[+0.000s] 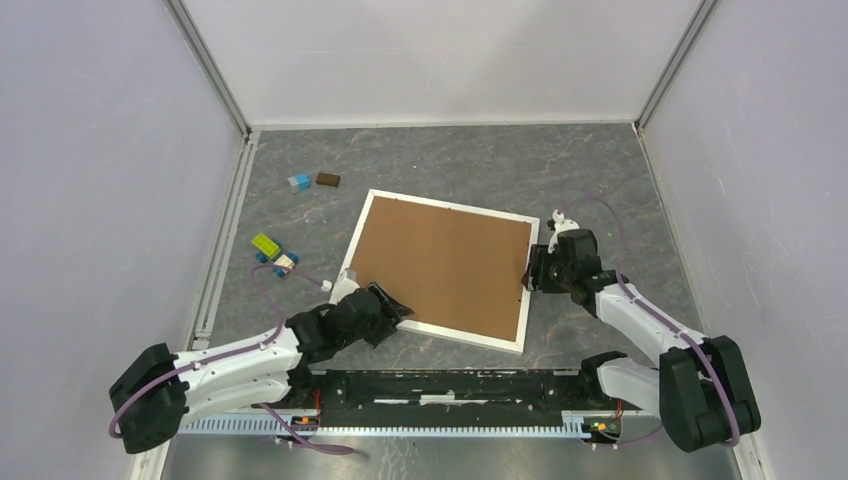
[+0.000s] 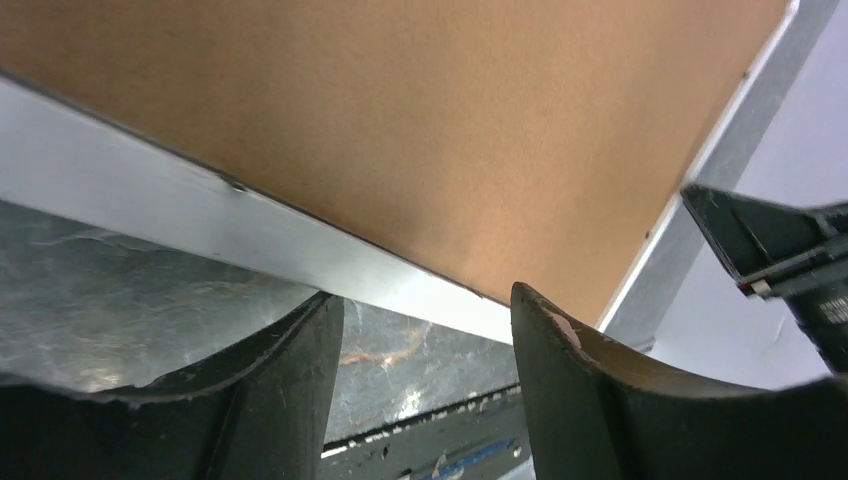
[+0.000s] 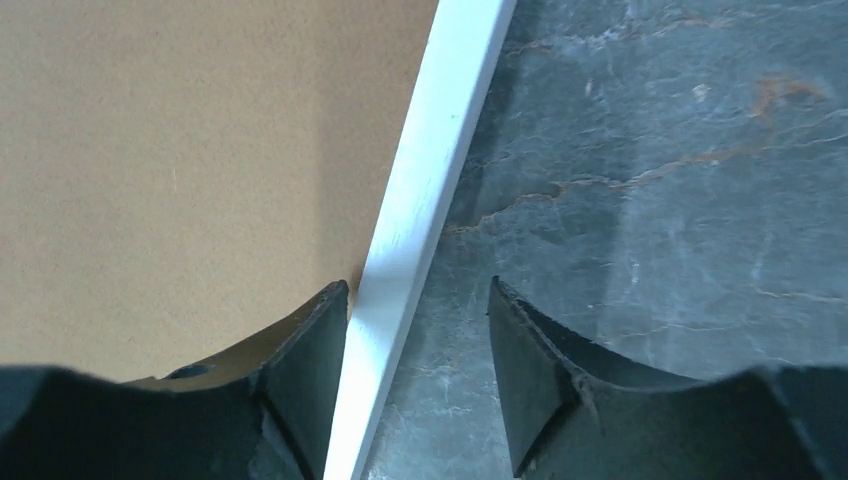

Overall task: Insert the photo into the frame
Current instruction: Adjust the photo frame at the center of the board, then install the photo frame at the center of the board.

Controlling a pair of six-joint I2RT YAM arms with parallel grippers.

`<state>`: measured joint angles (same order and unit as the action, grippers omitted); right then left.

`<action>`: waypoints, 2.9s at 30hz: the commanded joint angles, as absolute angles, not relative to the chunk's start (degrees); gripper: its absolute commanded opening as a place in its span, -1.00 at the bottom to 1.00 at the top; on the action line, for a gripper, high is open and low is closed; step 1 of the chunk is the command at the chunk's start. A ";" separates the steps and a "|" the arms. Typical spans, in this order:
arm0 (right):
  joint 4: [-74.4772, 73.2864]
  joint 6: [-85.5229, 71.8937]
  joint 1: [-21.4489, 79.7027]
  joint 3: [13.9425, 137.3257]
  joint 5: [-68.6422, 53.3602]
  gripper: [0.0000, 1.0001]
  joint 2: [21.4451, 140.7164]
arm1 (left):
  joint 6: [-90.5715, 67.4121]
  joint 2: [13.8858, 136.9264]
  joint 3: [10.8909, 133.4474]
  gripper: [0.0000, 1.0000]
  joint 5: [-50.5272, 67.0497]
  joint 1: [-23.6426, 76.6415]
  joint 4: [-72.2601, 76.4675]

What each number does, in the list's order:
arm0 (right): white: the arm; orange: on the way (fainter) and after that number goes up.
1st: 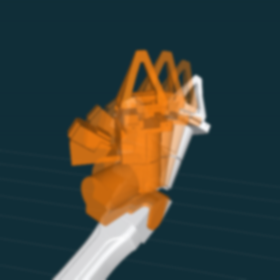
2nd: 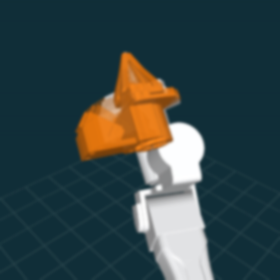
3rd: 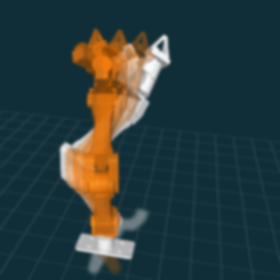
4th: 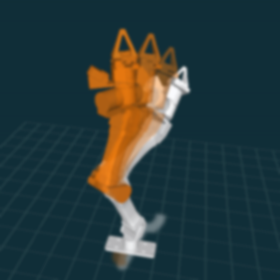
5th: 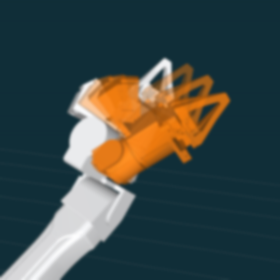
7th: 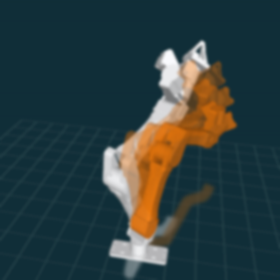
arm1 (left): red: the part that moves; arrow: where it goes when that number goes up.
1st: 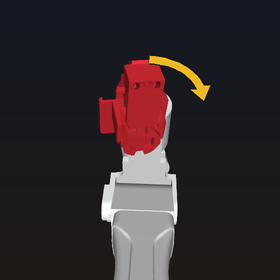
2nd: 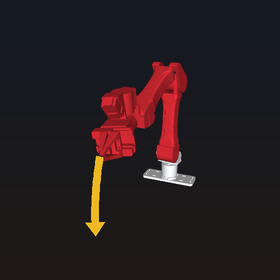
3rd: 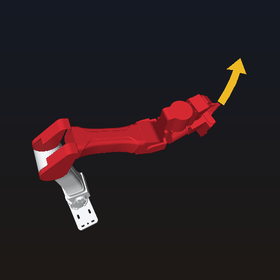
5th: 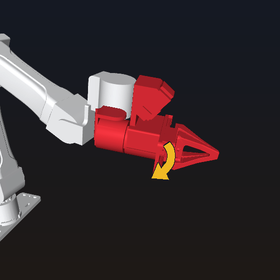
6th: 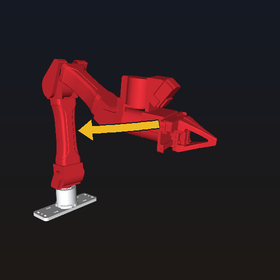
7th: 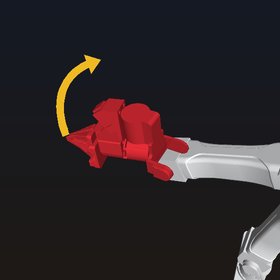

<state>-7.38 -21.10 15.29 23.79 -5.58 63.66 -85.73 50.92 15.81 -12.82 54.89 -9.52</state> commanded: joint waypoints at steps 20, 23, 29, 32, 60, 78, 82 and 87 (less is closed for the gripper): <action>-9.02 -19.74 12.02 45.06 3.38 -0.16 82.05 | -88.24 58.33 18.34 0.16 -30.09 55.19 -18.87; -5.51 -20.51 10.07 44.01 -1.15 -0.18 82.76 | -88.40 57.71 17.64 0.13 -30.86 55.17 -19.20; -3.61 -20.63 8.24 44.64 -5.86 -0.19 85.46 | -89.29 56.39 16.83 0.12 -31.90 55.20 -20.55; -2.23 -20.71 8.22 43.03 -7.64 -0.23 85.37 | -89.21 56.44 16.87 0.12 -31.82 55.17 -20.56; -0.43 -21.54 5.31 42.45 -12.16 -0.28 87.88 | -88.33 57.72 18.13 0.10 -31.55 55.16 -20.93; -4.34 -22.47 3.81 46.96 -13.28 -0.25 93.79 | -87.43 58.96 19.01 0.07 -31.31 55.19 -21.26; -10.25 -21.73 3.70 50.81 -10.57 -0.23 97.39 | -87.14 60.11 19.94 0.07 -31.35 55.19 -22.58; -21.45 -17.54 3.84 59.79 -7.38 -0.24 106.64 | -86.39 60.22 20.12 0.06 -31.38 55.12 -22.98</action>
